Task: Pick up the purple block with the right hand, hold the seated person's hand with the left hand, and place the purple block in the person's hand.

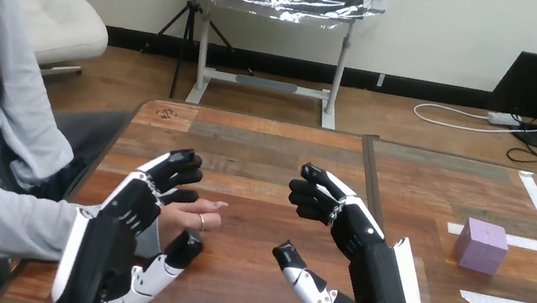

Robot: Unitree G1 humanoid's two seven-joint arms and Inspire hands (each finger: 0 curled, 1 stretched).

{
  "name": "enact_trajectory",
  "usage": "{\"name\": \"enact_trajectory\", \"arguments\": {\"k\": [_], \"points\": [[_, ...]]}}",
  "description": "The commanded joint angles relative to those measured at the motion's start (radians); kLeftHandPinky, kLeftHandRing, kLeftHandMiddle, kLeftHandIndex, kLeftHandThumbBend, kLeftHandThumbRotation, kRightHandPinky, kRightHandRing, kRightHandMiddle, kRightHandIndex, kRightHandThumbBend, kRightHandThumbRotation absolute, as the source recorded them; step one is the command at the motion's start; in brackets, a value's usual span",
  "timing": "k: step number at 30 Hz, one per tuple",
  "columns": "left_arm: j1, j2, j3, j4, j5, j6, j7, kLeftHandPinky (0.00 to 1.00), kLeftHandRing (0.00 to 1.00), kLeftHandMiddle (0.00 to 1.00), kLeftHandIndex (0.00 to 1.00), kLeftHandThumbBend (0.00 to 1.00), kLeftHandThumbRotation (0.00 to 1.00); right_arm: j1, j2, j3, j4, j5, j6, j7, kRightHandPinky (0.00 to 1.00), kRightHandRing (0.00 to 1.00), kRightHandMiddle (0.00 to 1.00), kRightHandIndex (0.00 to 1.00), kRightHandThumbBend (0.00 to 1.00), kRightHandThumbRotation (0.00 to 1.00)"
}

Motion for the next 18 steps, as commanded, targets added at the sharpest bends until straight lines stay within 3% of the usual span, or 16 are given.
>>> {"name": "enact_trajectory", "arguments": {"k": [1,7,18], "points": [[-0.032,0.034,0.006,-0.047,-0.014,-0.014,-0.007,0.72,0.78,0.80,0.78,0.76,0.57,-0.068,0.007,-0.010,-0.040,0.003,0.002,-0.012,0.74,0.76,0.78,0.82,0.47,0.24],[-0.026,0.047,0.021,-0.054,0.005,-0.017,0.003,0.73,0.78,0.80,0.78,0.75,0.58,-0.076,0.009,-0.013,-0.030,0.004,0.002,-0.016,0.74,0.75,0.77,0.83,0.47,0.25],[-0.012,0.058,0.013,-0.071,-0.005,-0.005,0.003,0.74,0.80,0.81,0.79,0.74,0.56,-0.096,0.016,-0.015,-0.004,0.020,0.000,-0.016,0.74,0.75,0.77,0.83,0.47,0.27]]}}
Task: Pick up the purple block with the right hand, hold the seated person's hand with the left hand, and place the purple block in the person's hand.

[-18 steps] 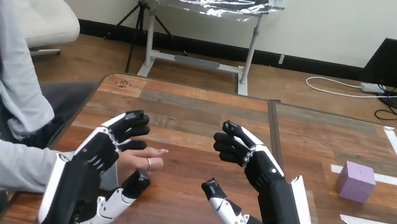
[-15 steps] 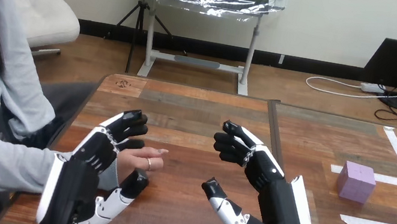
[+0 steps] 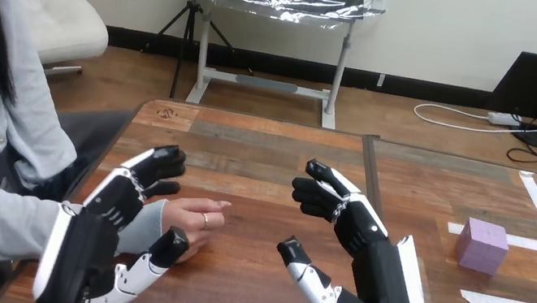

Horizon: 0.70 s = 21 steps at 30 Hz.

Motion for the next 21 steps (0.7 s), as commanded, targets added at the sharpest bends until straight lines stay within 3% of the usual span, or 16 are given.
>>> {"name": "enact_trajectory", "arguments": {"k": [1,21], "points": [[-0.022,0.007,0.006,-0.047,-0.005,-0.004,0.002,0.74,0.80,0.81,0.79,0.73,0.56,-0.091,0.014,-0.009,-0.003,0.018,-0.001,-0.007,0.75,0.76,0.77,0.83,0.47,0.27],[-0.020,0.004,0.022,-0.051,0.042,0.000,0.039,0.73,0.79,0.81,0.78,0.72,0.55,-0.109,0.015,-0.009,0.020,0.029,-0.002,0.001,0.76,0.76,0.77,0.84,0.46,0.24]]}}
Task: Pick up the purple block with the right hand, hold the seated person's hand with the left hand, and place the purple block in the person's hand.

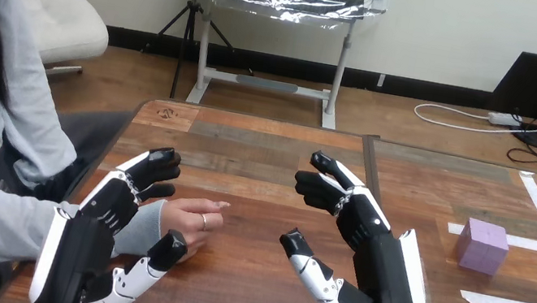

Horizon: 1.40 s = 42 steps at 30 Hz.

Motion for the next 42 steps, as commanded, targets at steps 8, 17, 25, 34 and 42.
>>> {"name": "enact_trajectory", "arguments": {"k": [8,17,25,34,42], "points": [[-0.048,0.002,0.019,-0.026,0.033,-0.010,0.023,0.74,0.79,0.81,0.79,0.72,0.56,-0.089,0.014,-0.008,0.003,0.007,-0.001,-0.006,0.76,0.76,0.77,0.84,0.45,0.23],[-0.057,0.001,0.022,-0.015,0.034,-0.012,0.025,0.74,0.80,0.81,0.79,0.72,0.58,-0.094,0.016,-0.007,0.011,0.009,-0.006,-0.004,0.76,0.76,0.76,0.83,0.47,0.22],[-0.065,0.001,0.023,-0.008,0.043,-0.014,0.030,0.74,0.80,0.81,0.79,0.73,0.59,-0.094,0.017,-0.010,0.005,-0.004,-0.002,-0.015,0.75,0.75,0.76,0.83,0.48,0.21],[-0.065,-0.010,0.007,-0.009,0.025,-0.001,0.025,0.74,0.79,0.81,0.79,0.74,0.59,-0.097,0.010,-0.016,-0.004,-0.014,0.004,-0.025,0.75,0.75,0.77,0.83,0.50,0.18],[-0.073,-0.019,-0.002,0.000,0.012,-0.007,0.015,0.73,0.78,0.80,0.78,0.74,0.57,-0.120,-0.007,-0.024,0.009,0.005,0.004,-0.016,0.76,0.77,0.79,0.84,0.53,0.14]]}}
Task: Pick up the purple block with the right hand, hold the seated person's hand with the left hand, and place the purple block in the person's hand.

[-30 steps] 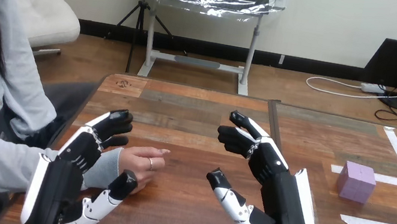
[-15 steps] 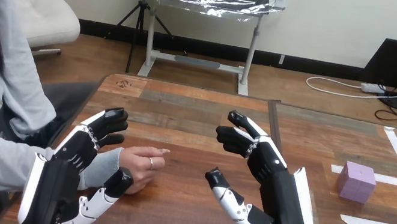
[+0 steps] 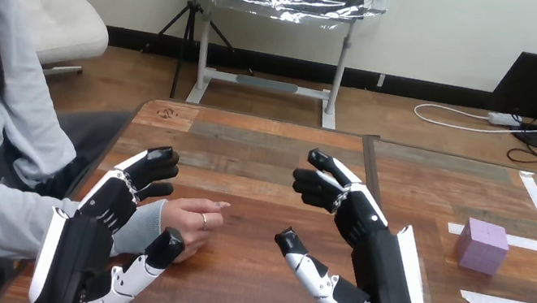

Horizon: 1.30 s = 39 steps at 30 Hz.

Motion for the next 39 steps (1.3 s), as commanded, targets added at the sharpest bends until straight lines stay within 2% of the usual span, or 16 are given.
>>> {"name": "enact_trajectory", "arguments": {"k": [1,11,24,27,31,36,39], "points": [[-0.071,-0.010,-0.015,0.000,-0.010,-0.007,-0.009,0.72,0.78,0.80,0.78,0.74,0.57,-0.102,-0.006,-0.021,-0.010,0.023,0.005,-0.002,0.77,0.77,0.79,0.84,0.54,0.13],[-0.083,-0.014,-0.027,0.016,-0.041,-0.007,-0.040,0.73,0.79,0.80,0.79,0.73,0.57,-0.157,-0.023,-0.054,0.020,0.074,0.020,0.002,0.81,0.80,0.81,0.85,0.59,0.09],[-0.088,-0.014,-0.022,0.022,-0.050,-0.012,-0.055,0.73,0.78,0.79,0.78,0.74,0.56,-0.244,-0.051,-0.126,0.034,0.162,0.104,0.012,0.79,0.79,0.80,0.83,0.60,0.01],[-0.087,-0.014,-0.022,0.021,-0.052,-0.013,-0.057,0.73,0.78,0.79,0.78,0.74,0.56,-0.268,-0.060,-0.149,0.036,0.166,0.131,-0.001,0.75,0.77,0.79,0.81,0.62,0.02],[-0.087,-0.013,-0.025,0.020,-0.055,-0.012,-0.059,0.72,0.78,0.79,0.78,0.74,0.56,-0.295,-0.067,-0.172,0.039,0.172,0.159,-0.015,0.70,0.74,0.77,0.79,0.68,0.09],[-0.086,-0.012,-0.026,0.020,-0.060,-0.013,-0.062,0.72,0.78,0.79,0.78,0.74,0.56,-0.330,-0.082,-0.195,0.046,0.174,0.186,-0.034,0.68,0.74,0.76,0.78,0.73,0.15],[-0.085,-0.011,-0.027,0.018,-0.065,-0.013,-0.065,0.73,0.78,0.80,0.78,0.74,0.56,-0.353,-0.092,-0.209,0.056,0.170,0.199,-0.045,0.68,0.74,0.77,0.78,0.74,0.16]]}}
